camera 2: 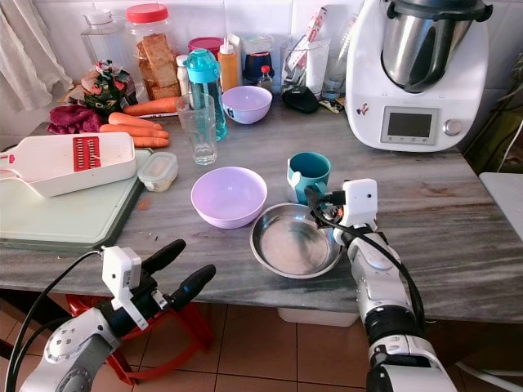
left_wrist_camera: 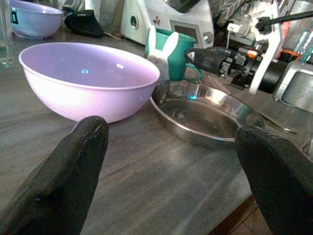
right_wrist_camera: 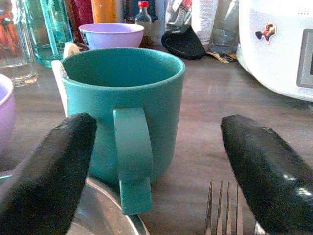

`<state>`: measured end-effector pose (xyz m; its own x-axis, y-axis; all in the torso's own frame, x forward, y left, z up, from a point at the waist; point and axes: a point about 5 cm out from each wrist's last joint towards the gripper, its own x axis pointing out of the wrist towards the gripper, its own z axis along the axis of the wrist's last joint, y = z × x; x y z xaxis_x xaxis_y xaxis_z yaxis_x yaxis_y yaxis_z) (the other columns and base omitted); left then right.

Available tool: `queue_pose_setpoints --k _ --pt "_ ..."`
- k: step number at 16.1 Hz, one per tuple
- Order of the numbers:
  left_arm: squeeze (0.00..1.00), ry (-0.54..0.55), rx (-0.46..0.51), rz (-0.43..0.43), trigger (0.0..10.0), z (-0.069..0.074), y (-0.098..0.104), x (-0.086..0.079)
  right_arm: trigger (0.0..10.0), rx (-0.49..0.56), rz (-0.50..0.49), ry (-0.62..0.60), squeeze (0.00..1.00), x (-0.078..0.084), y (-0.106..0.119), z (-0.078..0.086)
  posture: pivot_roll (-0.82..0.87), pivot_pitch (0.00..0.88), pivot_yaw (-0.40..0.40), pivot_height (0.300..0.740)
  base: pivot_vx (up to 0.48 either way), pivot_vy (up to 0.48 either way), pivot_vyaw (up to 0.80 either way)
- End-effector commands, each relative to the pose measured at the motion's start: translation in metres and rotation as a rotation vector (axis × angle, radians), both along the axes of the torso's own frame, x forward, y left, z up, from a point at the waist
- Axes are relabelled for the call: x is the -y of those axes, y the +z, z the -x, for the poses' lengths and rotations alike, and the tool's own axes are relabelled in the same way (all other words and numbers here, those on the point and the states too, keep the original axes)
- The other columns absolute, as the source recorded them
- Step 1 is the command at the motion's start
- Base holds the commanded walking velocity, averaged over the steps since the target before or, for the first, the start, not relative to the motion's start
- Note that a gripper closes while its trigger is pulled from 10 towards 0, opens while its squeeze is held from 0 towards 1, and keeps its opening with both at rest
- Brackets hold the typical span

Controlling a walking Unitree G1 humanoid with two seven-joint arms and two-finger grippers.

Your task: Setting the table

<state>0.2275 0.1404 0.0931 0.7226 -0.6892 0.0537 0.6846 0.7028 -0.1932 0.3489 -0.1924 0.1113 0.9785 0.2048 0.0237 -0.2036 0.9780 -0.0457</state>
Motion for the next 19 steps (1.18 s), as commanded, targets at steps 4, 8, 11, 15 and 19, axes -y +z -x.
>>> queue_pose_setpoints --k 4,8,11,15,19 --pt "0.00 0.023 0.019 -0.012 10.0 -0.003 0.000 -0.003 10.0 0.120 0.003 0.034 1.00 -0.014 0.023 -0.004 0.04 0.025 0.038 0.740 0.000 0.000 0.00" --pt "0.00 0.031 0.019 -0.007 10.0 -0.003 -0.002 -0.003 10.0 0.176 -0.003 0.075 1.00 -0.029 0.030 0.004 0.03 0.011 0.033 0.740 0.000 0.000 0.00" --pt "0.00 0.122 0.025 -0.034 10.0 -0.010 -0.008 -0.011 10.0 0.202 -0.014 0.092 1.00 -0.035 0.033 0.011 0.03 0.000 0.034 0.740 0.000 0.000 0.00" --pt "0.00 0.343 0.062 -0.142 10.0 -0.026 -0.013 -0.030 10.0 0.231 -0.027 0.065 0.00 -0.044 0.033 0.048 0.02 0.000 0.048 0.740 0.000 0.000 0.00" --pt "0.00 0.460 0.088 -0.206 10.0 -0.035 -0.018 -0.036 10.0 0.193 -0.009 0.100 0.00 -0.054 0.027 0.067 0.01 0.000 0.059 0.740 0.000 0.000 0.55"
